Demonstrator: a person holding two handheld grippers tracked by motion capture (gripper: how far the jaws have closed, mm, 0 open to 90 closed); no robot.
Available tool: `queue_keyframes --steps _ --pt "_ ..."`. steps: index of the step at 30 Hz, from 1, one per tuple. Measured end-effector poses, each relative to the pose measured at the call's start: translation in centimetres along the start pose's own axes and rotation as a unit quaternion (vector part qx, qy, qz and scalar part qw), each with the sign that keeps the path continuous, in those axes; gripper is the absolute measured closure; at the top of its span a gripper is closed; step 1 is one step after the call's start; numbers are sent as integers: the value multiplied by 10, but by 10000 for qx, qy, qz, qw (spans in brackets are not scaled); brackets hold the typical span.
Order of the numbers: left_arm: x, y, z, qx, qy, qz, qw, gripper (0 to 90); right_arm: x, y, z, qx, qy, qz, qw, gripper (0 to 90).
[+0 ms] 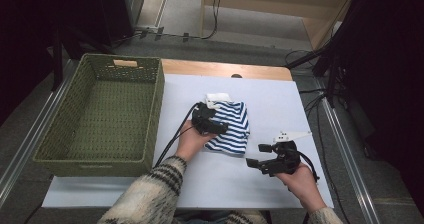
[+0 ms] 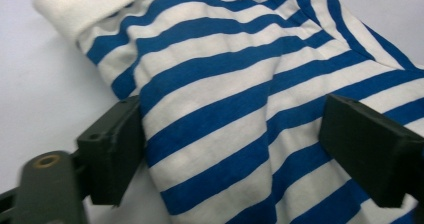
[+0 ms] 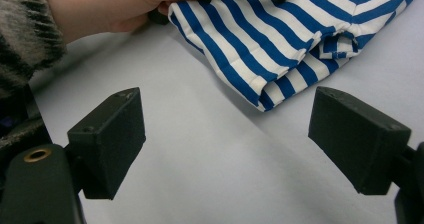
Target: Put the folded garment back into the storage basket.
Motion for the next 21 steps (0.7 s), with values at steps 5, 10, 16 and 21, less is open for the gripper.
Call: queue_keyframes --steps 5,10,16,21 --pt "1 0 -2 -39 156 10 9999 238 0 0 0 4 -8 -13 10000 131" --pt "0 -1 -3 -109 97 -10 9999 358 0 0 1 15 -18 -34 10000 131" --pt "-2 -1 -4 -138 -21 8 9999 508 0 -1 2 35 -29 -41 10000 131" --pt "-7 -2 -4 -119 -142 43 9998 680 0 -1 2 56 -39 -48 10000 131"
Point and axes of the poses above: each handheld gripper's, and its own axes: z roughly forward along the jaws, y roughly out of its top, x roughly to its left, the point moved 9 cm from there along z, roughly forward along the jaws, and after that the axes turned 12 degrees about -y, right-handed, at the moved point
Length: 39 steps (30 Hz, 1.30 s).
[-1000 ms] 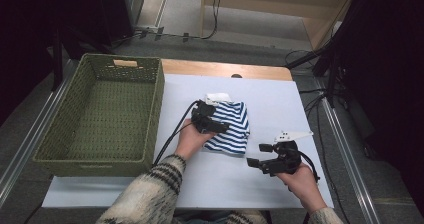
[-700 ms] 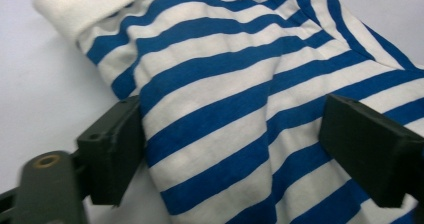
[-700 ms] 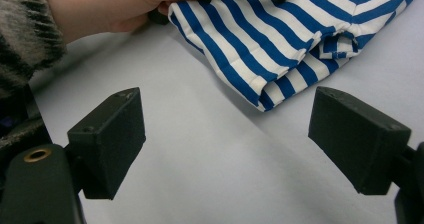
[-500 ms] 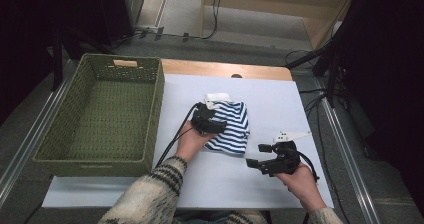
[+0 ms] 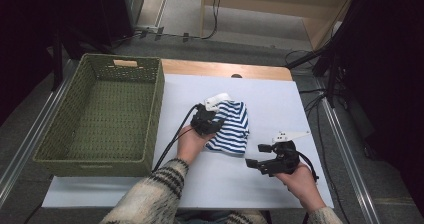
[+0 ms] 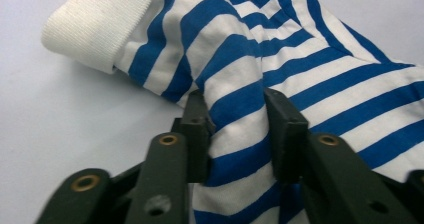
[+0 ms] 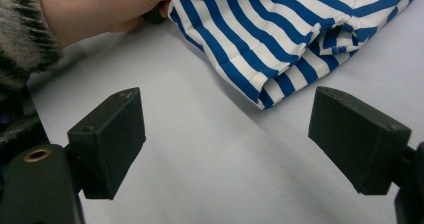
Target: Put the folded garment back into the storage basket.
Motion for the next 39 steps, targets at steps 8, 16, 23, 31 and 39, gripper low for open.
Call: queue_keyframes --steps 8,16,23,31,39 --pt "1 1 -1 -97 -286 -458 9985 760 1 0 1 -7 21 -25 10000 131" --pt "-1 12 -10 -95 -530 -860 9948 766 -2 0 -1 -39 17 25 10000 131" --pt "-11 27 -23 -155 -770 -955 9923 766 -1 1 -1 -50 34 15 10000 132" --pt "-18 41 -41 -230 -915 -994 9906 767 -1 1 0 -49 28 14 10000 131" --pt "-24 53 -58 -281 -983 -986 9899 767 -1 1 0 -39 32 9 10000 132"
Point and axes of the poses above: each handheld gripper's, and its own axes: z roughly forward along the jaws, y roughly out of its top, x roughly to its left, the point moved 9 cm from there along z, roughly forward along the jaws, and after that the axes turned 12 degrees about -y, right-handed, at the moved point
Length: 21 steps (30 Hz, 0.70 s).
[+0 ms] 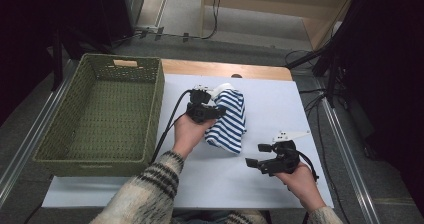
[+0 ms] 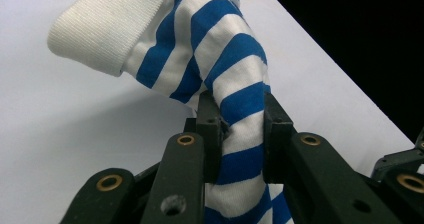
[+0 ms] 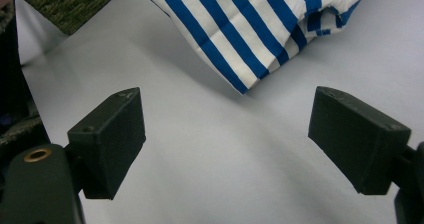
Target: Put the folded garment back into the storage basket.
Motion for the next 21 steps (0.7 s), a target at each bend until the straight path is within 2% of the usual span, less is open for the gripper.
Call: queue_keyframes --steps 11,21 --pt "-14 9 -18 -60 -58 103 9999 767 1 1 1 1 22 -16 10000 132" --pt "-28 16 -36 -50 -194 200 9996 767 2 2 2 19 37 -62 10000 132"
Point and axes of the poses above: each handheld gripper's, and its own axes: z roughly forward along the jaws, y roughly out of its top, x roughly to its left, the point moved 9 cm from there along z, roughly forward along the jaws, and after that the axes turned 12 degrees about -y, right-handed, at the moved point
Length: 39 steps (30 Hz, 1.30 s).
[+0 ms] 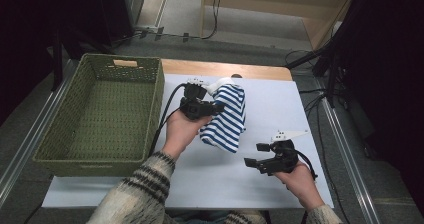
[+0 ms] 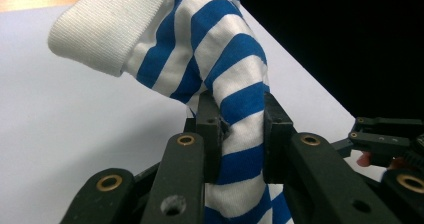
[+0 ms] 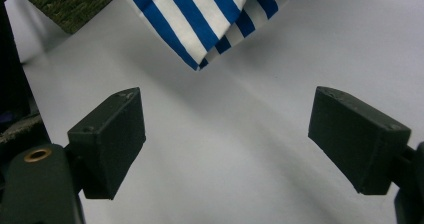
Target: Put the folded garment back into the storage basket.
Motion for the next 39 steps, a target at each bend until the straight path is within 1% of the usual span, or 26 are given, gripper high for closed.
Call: queue_keyframes --steps 4,6,8,9,11,15,19,21,22,29,33,34,35,39 --pt "-3 4 -9 -5 -59 -13 10000 767 0 1 1 -7 9 -7 10000 132" --pt "-4 5 -10 -12 -74 -25 10000 767 1 1 1 -4 8 -8 10000 132" --pt "-6 7 -14 -26 -130 -42 9999 767 1 1 1 -2 12 -12 10000 132" --pt "-10 9 -17 -33 -192 -44 9998 767 1 1 1 0 6 -17 10000 132" --pt "-12 10 -20 -15 -224 -48 9997 767 0 1 2 8 4 -27 10000 132" --pt "-14 11 -24 43 -209 -38 9998 767 1 1 2 -2 7 -36 10000 132" --pt "-18 14 -29 34 -241 21 9997 767 0 1 2 6 -1 -44 10000 132" --pt "-20 17 -34 6 -247 35 9997 767 0 1 2 -6 0 -40 10000 132" --pt "-20 17 -34 6 -247 35 9997 767 0 1 2 -4 4 -39 10000 132" --pt "-22 21 -47 63 -244 67 9997 767 1 1 2 14 6 -47 10000 132" --pt "-22 23 -57 34 -290 45 9996 767 1 1 2 17 4 -45 10000 132" --pt "-22 23 -57 34 -290 45 9996 767 1 1 2 17 4 -45 10000 132" --pt "-21 24 -60 39 -280 45 9996 767 1 1 2 16 4 -48 10000 132" --pt "-18 25 -67 25 -276 18 9996 766 1 1 2 14 2 -50 10000 132"
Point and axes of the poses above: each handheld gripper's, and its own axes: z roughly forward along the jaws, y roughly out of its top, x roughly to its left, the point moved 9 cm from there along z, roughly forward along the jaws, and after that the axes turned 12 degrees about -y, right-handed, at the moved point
